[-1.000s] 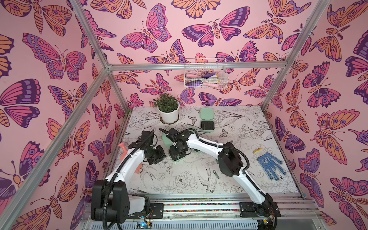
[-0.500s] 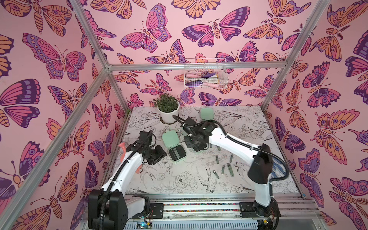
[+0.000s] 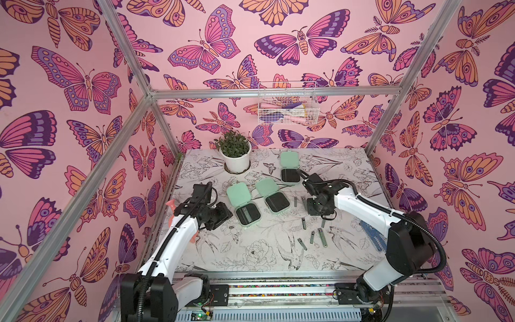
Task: Organize nail clipper sets
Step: Adjust the nail clipper at the center of the board.
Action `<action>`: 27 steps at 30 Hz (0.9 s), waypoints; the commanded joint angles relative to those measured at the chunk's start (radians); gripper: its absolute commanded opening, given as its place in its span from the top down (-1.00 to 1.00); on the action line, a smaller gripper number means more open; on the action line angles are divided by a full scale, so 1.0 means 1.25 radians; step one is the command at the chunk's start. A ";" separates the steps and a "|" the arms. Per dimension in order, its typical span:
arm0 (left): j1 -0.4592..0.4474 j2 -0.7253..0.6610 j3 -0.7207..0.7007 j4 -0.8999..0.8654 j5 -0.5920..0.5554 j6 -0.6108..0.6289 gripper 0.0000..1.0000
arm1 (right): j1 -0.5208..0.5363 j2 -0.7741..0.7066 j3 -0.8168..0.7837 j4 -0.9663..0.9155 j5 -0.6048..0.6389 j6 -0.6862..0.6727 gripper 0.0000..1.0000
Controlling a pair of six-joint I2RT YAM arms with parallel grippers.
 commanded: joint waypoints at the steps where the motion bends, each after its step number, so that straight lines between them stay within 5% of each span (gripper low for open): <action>1: -0.005 -0.003 0.003 0.020 -0.024 0.005 0.00 | -0.047 -0.001 -0.027 0.083 -0.018 0.029 0.21; 11: -0.041 0.025 0.022 0.042 -0.070 -0.018 0.03 | -0.147 0.173 0.051 0.175 0.004 0.025 0.18; 27: -0.047 0.040 0.032 0.043 -0.055 -0.012 0.07 | -0.176 0.285 0.092 0.239 0.037 0.077 0.22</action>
